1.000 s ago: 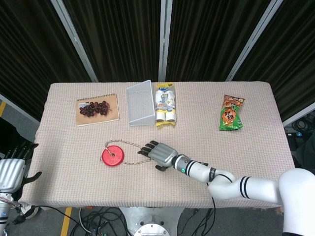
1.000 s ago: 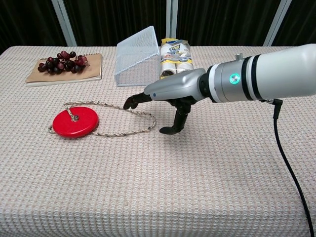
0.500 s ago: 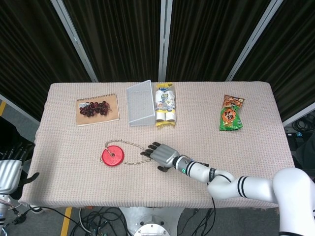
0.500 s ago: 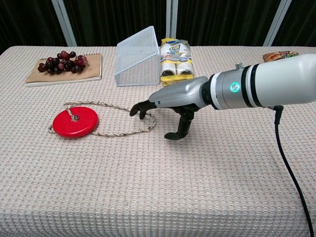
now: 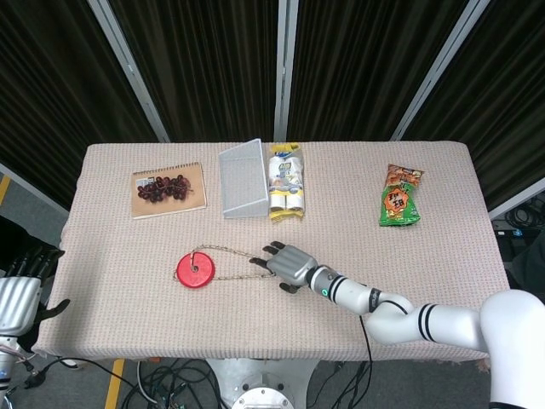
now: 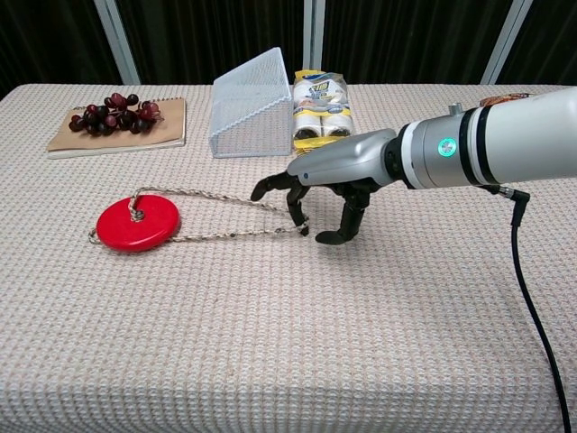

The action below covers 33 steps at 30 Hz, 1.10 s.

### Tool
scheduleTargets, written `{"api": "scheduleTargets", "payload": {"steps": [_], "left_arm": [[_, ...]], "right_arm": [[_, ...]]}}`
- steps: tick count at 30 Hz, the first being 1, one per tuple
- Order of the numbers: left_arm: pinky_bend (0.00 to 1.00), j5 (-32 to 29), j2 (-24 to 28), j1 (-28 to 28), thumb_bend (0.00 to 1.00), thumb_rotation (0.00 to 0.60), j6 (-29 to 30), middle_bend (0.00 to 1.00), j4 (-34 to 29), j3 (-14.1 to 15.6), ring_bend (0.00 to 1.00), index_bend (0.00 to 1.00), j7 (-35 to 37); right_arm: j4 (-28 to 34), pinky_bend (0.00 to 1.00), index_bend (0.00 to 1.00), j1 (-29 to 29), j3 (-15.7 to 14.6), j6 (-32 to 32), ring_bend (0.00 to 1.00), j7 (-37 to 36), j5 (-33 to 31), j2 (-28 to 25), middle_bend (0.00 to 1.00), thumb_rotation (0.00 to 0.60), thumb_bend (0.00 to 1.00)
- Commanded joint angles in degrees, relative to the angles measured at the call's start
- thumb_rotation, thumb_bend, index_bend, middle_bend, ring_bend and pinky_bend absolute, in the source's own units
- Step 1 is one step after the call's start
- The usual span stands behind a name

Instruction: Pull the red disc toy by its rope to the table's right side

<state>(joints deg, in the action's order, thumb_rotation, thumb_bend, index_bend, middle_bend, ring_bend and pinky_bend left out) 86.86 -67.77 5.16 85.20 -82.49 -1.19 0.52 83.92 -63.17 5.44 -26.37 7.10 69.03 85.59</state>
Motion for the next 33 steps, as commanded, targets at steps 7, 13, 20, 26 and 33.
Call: {"api": "scheduleTargets", "payload": {"steps": [7, 13, 20, 26, 33], "left_arm": [[0.18, -0.2, -0.1, -0.2, 0.13, 0.600, 0.2, 0.16, 0.4, -0.2, 0.08, 0.18, 0.4], [0.18, -0.3, -0.1, -0.1, 0.13, 0.600, -0.1, 0.16, 0.5, -0.1, 0.08, 0.18, 0.4], [0.18, -0.2, -0.2, 0.1, 0.13, 0.600, -0.4, 0.16, 0.1, -0.2, 0.08, 0.18, -0.2], [0.18, -0.4, 0.0, 0.1, 0.13, 0.600, -0.3, 0.16, -0.3, -0.3, 0.08, 0.18, -0.5], [0.18, -0.6, -0.2, 0.1, 0.13, 0.600, -0.6, 0.16, -0.1, -0.3, 0.08, 0.18, -0.3]], "right_arm": [[1.0, 0.00, 0.00, 0.2, -0.1, -1.2, 0.03, -0.2, -1.8, -1.8, 0.56, 0.600, 0.36], [3.3, 0.00, 0.45, 2.8, -0.6, -7.4, 0.20, 2.0, -2.0, -4.3, 0.71, 0.600, 0.36], [5.6, 0.19, 0.93, 10.1, -2.2, -19.6, 0.57, -0.6, 4.3, -6.1, 0.93, 0.600, 0.51], [7.7, 0.45, 0.98, 15.5, -4.2, -26.3, 0.64, -4.9, 9.4, -10.8, 0.95, 0.600, 0.55], [12.0, 0.49, 1.00, 24.7, -8.3, -36.0, 0.66, -5.6, 12.5, -19.3, 0.95, 0.600, 0.58]]}}
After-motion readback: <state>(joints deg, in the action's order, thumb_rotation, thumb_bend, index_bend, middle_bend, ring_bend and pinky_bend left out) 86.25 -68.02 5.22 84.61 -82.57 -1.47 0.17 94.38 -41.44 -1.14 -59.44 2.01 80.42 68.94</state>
